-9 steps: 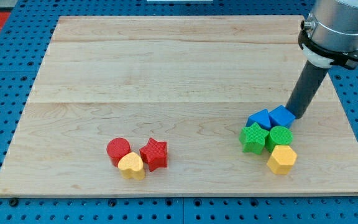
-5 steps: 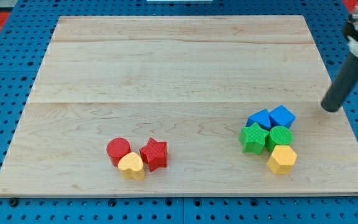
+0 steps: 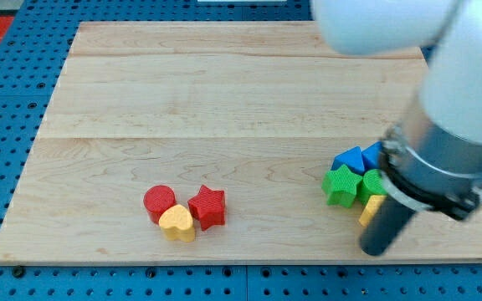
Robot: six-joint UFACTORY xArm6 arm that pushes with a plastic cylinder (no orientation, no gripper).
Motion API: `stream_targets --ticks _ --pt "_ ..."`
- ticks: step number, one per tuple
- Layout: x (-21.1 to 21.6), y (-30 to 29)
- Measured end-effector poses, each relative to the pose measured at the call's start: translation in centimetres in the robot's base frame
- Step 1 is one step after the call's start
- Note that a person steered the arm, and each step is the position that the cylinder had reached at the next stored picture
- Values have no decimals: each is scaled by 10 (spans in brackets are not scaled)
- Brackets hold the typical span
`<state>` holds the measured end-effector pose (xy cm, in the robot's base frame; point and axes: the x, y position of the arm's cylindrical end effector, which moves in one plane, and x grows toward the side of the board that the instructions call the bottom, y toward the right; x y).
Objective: Move the green star to the left bottom of the blue cube
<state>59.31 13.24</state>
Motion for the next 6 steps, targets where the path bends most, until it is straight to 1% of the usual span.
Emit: stream_targets --ticks 1,2,3,4,5,6 --pt "-41 -2" --pt "-50 1" --pt "-28 -31" --pt "-20 -30" --pt "2 -13" --pt "-1 15"
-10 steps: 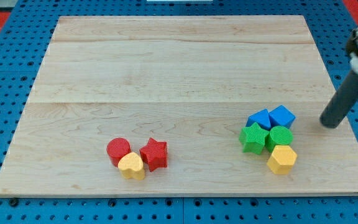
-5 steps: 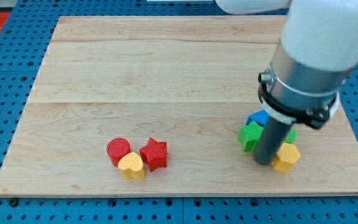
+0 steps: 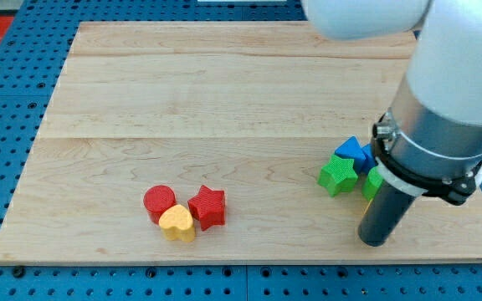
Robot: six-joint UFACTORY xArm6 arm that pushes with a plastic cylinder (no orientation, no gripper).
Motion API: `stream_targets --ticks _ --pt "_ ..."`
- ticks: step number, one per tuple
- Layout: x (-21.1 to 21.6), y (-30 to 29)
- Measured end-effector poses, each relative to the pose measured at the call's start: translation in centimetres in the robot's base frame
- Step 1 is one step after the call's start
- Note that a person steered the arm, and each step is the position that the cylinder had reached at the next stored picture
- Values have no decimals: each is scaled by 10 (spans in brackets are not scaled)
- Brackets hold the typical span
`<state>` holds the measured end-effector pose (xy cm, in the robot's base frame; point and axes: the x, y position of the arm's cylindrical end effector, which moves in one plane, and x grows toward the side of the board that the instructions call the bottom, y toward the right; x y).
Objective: Move the green star to the left bottom of the blue cube
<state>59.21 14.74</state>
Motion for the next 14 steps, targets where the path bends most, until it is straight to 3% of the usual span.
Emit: stream_targets --ticks 2,3,4,7,8,9,14 --pt "-16 -17" --pt "27 -26" --pt "5 26" --pt "-47 20" --pt "-33 33" --pt "-56 80" --pt "-197 -47"
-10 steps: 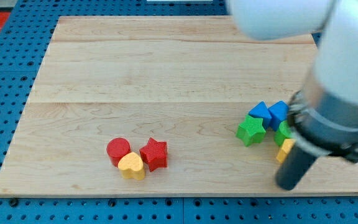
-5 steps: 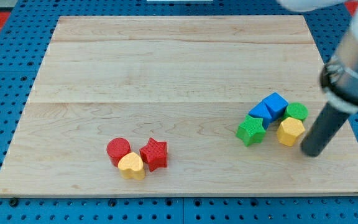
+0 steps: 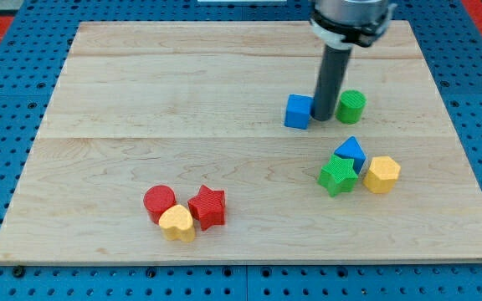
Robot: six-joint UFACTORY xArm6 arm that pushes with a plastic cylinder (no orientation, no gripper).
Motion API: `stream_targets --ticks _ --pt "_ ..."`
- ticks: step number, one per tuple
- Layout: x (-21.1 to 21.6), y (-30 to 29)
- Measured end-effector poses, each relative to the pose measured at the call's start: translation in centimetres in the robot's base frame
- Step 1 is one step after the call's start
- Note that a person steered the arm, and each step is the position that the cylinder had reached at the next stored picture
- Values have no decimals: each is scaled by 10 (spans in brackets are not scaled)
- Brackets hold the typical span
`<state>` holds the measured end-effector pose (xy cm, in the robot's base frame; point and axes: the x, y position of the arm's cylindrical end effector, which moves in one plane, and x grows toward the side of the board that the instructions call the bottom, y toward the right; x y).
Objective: Move the green star to the left bottom of the blue cube
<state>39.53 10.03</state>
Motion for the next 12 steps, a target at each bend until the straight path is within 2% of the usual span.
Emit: stream_targets --ticks 1,2,3,4,5,6,7,9,10,12 --pt "-44 4" --pt "-33 -22" --pt "25 -36" --pt "39 -36" --pt "15 17" --pt "23 88" --pt "73 80" --pt "105 122" --pt "136 113" --pt "117 26"
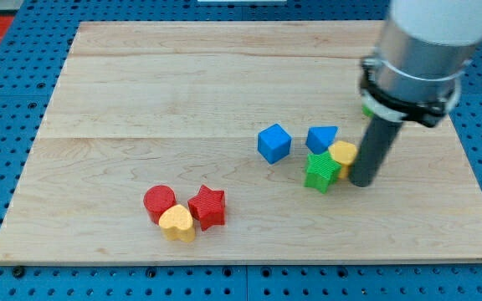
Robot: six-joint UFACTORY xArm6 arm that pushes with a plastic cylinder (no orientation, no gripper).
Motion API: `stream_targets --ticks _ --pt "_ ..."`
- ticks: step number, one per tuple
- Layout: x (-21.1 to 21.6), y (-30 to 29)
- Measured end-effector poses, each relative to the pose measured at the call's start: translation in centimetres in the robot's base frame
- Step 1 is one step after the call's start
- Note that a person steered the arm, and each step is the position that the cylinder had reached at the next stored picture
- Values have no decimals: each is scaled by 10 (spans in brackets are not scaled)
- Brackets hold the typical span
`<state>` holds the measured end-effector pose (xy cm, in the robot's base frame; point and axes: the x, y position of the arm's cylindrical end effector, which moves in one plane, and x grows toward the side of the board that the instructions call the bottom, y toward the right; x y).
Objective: Move the green star to the left bottom of the blue cube
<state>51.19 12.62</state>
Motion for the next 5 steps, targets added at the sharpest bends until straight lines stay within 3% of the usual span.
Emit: stream_targets --ticks 1,3,5 --pt "-2 -41" --pt "-2 -41" --pt "0 58"
